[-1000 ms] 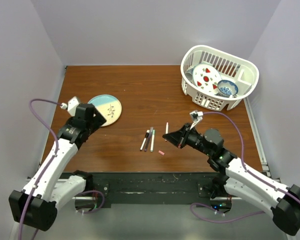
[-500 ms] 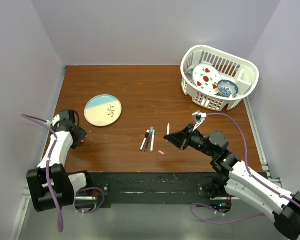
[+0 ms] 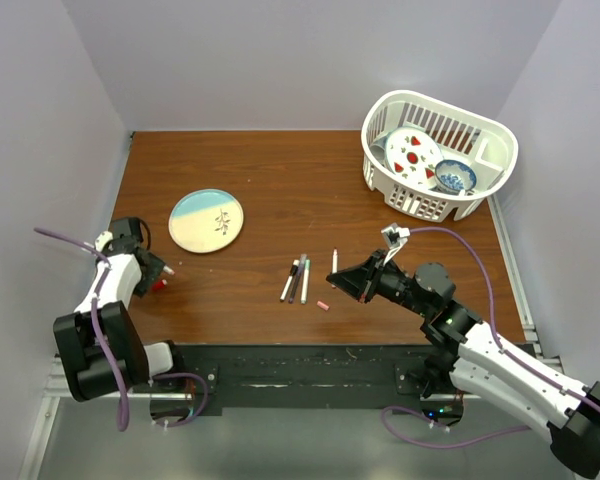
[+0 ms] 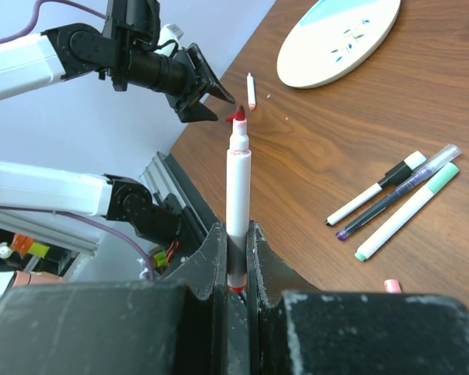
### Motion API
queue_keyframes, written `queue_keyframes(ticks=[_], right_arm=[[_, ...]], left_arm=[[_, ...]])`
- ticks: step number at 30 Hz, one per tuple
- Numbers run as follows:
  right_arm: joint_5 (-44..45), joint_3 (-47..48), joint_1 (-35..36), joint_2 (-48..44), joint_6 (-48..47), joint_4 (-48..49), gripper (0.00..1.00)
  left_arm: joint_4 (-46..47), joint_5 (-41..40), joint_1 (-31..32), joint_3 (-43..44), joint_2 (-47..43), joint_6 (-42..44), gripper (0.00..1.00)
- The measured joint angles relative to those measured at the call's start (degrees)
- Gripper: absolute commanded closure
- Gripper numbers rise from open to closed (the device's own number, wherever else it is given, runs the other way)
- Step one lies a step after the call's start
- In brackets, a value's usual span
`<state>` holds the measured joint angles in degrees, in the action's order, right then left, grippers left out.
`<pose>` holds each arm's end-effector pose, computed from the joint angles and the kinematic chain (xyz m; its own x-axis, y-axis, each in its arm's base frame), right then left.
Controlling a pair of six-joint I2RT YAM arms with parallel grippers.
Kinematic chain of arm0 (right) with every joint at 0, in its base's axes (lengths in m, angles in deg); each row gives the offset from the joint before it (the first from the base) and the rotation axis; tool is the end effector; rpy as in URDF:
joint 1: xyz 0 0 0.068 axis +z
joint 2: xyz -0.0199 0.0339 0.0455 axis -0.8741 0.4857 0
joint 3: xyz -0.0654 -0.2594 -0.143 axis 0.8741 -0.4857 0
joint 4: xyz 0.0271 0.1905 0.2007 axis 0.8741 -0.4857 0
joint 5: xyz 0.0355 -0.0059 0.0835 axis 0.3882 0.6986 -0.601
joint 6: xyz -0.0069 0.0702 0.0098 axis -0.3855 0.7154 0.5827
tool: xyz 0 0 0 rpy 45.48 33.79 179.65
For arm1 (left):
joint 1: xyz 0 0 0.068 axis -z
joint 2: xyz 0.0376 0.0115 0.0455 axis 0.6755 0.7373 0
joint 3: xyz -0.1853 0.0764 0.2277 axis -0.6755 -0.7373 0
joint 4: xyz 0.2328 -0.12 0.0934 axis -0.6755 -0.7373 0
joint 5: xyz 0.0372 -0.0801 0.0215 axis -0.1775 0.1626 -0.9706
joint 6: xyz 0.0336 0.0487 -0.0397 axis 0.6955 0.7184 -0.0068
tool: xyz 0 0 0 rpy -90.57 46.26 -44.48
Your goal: Insert the pens into the pen caps
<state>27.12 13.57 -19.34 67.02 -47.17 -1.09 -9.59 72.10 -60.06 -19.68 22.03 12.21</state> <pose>0.1282 0.1355 0.2675 -0.5793 0.3448 -0.7386 -0.6154 0.4091 0.6737 0.2203 0.0868 0.1785 -0.3210 -0.8192 -0.4753 -0.8987 0.4218 -0.1200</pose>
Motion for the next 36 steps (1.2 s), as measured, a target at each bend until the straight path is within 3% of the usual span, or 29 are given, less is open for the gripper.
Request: queue_keyframes(ticks=[15, 28, 36], right_arm=[[0.07, 0.02, 0.02, -0.07, 0.02, 0.00, 1.00], [0.11, 0.09, 0.02, -2.89, 0.00, -1.42, 1.00], [0.13, 0.11, 0.02, -3.72, -0.04, -2.60, 1.00]], left_arm=[[-0.31, -0.09, -0.04, 1.68, 6.16, -0.66, 0.41], [-3.89, -2.21, -0.04, 1.68, 5.84, -1.42, 0.51], [-6.08, 1.77, -0.04, -0.50, 2.01, -1.42, 0.56]])
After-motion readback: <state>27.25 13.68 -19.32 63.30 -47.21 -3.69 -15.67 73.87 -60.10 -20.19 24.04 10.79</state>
